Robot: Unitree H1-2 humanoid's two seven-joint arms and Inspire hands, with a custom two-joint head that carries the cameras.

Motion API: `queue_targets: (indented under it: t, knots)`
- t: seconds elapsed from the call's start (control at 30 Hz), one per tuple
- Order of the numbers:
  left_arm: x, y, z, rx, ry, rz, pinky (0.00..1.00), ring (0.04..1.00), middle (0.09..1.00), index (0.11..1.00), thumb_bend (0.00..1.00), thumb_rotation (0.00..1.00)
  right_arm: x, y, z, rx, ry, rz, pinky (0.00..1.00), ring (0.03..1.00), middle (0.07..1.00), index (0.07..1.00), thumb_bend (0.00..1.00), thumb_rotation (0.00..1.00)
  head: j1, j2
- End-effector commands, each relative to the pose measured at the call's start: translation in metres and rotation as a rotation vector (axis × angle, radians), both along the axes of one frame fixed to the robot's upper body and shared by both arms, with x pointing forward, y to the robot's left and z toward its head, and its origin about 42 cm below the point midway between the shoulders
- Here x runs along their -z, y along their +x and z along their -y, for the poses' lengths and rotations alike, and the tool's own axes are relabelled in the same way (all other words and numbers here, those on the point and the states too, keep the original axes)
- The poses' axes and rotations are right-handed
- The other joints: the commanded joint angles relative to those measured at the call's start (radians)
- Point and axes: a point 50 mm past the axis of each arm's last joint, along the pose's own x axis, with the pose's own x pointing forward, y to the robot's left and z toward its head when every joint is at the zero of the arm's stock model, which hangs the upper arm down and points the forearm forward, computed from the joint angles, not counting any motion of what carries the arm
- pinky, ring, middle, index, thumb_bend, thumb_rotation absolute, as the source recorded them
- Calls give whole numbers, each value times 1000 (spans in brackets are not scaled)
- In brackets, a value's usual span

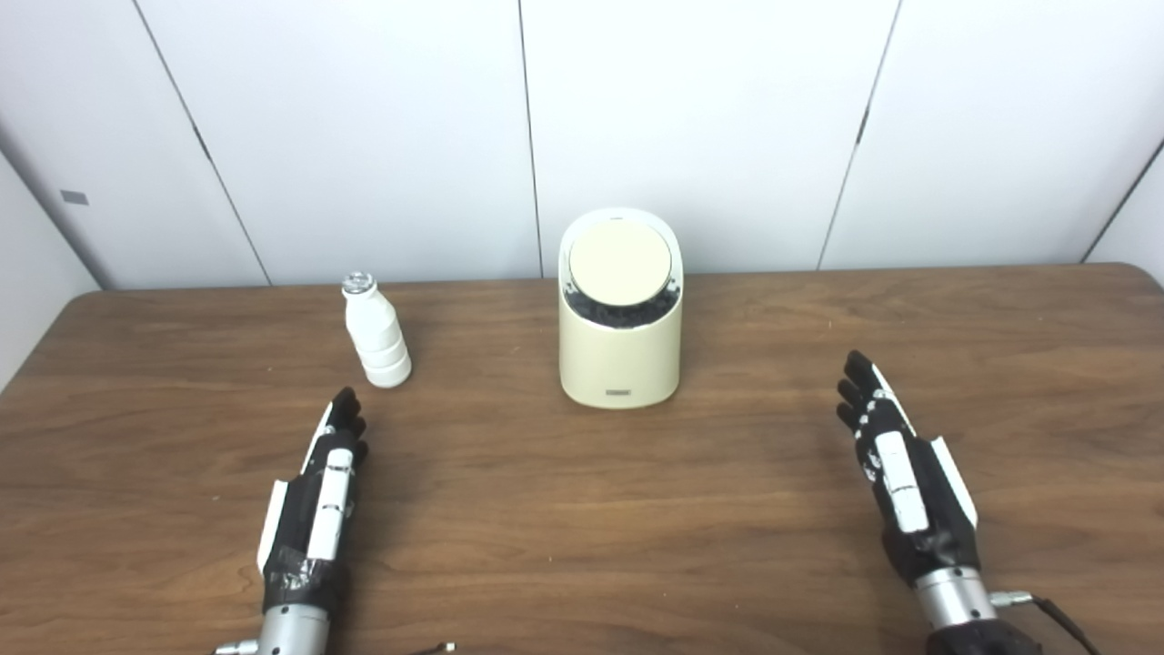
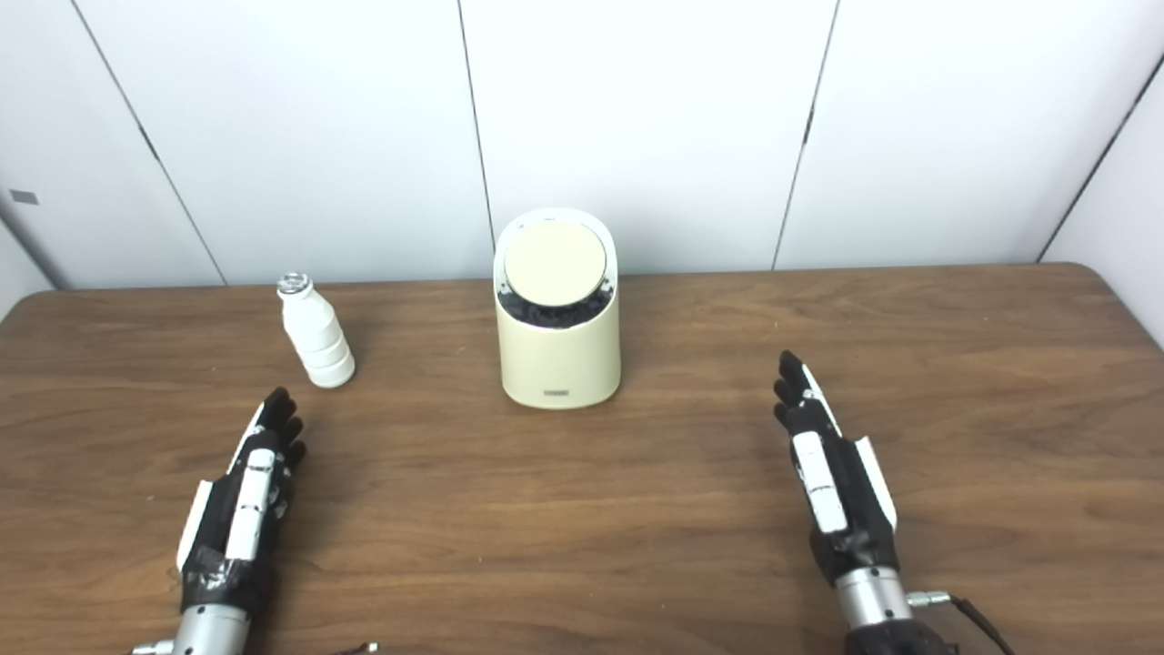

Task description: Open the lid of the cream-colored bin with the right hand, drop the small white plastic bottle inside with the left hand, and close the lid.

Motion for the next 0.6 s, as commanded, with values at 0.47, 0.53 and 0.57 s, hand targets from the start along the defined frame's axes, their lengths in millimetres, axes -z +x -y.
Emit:
queue_targets:
  t: [0.47, 0.53, 0.57]
  knots:
    - [11, -6, 0, -4, -34, -24, 1000, 997, 989, 989, 265, 832, 26, -13, 7, 18, 8, -77, 989, 981, 985, 964, 525, 923, 0, -4]
    - [11, -5, 0, -5, -30, -23, 1000, 993, 985, 984, 278, 833, 26, -13, 7, 13, 8, -77, 997, 985, 989, 966, 530, 927, 4, -6]
    - [11, -5, 0, -6, -28, -23, 1000, 993, 986, 983, 282, 831, 26, -12, 8, 16, -1, -75, 999, 985, 989, 965, 535, 921, 3, -9]
